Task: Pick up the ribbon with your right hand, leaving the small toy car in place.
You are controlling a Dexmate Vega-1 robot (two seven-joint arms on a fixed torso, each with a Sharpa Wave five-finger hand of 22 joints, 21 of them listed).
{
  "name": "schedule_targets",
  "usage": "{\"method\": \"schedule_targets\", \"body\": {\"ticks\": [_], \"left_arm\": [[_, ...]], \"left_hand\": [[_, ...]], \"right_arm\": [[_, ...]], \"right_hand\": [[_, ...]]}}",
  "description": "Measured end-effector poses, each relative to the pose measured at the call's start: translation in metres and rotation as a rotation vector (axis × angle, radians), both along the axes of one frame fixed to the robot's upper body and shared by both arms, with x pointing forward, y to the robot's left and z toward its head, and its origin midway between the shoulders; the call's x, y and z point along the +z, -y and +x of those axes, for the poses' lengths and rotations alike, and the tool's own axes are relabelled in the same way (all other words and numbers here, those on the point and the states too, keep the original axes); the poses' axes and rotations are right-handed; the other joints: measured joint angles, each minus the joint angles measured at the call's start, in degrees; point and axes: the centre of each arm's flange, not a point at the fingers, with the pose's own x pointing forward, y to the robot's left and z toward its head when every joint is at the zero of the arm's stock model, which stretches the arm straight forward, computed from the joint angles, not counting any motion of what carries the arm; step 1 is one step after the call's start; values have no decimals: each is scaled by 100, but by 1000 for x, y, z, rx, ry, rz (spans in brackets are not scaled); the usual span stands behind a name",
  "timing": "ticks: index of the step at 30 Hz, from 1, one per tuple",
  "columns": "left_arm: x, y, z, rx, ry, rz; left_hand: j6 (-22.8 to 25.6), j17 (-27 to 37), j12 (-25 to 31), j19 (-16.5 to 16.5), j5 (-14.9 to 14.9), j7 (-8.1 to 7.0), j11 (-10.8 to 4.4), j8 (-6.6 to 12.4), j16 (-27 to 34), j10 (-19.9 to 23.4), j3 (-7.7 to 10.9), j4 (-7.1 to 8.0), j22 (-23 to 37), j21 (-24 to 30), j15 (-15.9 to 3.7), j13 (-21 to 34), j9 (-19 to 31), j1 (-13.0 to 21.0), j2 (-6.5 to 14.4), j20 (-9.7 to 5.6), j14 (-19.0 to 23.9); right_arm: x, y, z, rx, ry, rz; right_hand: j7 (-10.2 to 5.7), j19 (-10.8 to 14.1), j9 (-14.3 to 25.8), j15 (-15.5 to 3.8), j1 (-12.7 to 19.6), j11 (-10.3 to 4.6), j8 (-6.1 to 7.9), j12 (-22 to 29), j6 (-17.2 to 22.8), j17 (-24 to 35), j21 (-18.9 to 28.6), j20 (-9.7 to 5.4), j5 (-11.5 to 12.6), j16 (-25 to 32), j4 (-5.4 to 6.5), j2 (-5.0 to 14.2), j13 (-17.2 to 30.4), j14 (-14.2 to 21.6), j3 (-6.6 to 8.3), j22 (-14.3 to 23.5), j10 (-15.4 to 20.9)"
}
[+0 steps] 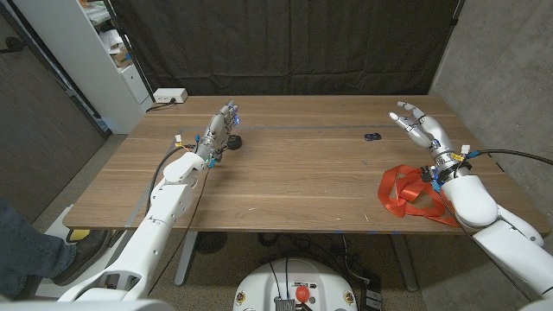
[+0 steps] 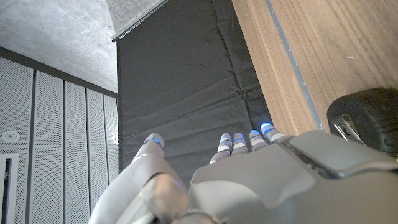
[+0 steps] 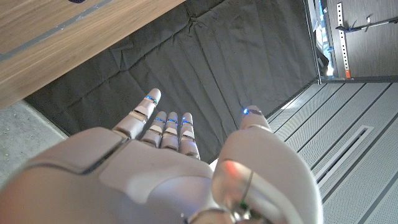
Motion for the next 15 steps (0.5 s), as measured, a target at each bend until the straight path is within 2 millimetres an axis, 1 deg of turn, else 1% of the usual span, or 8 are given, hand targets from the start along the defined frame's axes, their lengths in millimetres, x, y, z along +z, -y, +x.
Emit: {"method": "schedule_targets", "body": {"ticks": [3, 15], "left_arm": [[-1, 1, 1, -3, -1, -1], [-3, 2, 3, -8, -4, -4]], "left_hand": [[0, 0, 0, 0, 0, 0, 0, 0, 0, 0, 0, 0, 0, -33, 0, -5, 0, 0, 0, 0, 0], [0, 0, 0, 0, 0, 0, 0, 0, 0, 0, 0, 0, 29, -39, 0, -5, 0, -23, 23, 0, 0]], "right_arm": [[0, 0, -1, -7, 0, -7], [1, 0, -7, -33, -29, -66]], "right_hand": [[0, 0, 0, 0, 0, -21, 0, 0, 0, 0, 0, 0, 0, 0, 0, 0, 0, 0, 0, 0, 21], [0, 0, 0, 0, 0, -21, 0, 0, 0, 0, -44, 0, 0, 0, 0, 0, 0, 0, 0, 0, 21]]}}
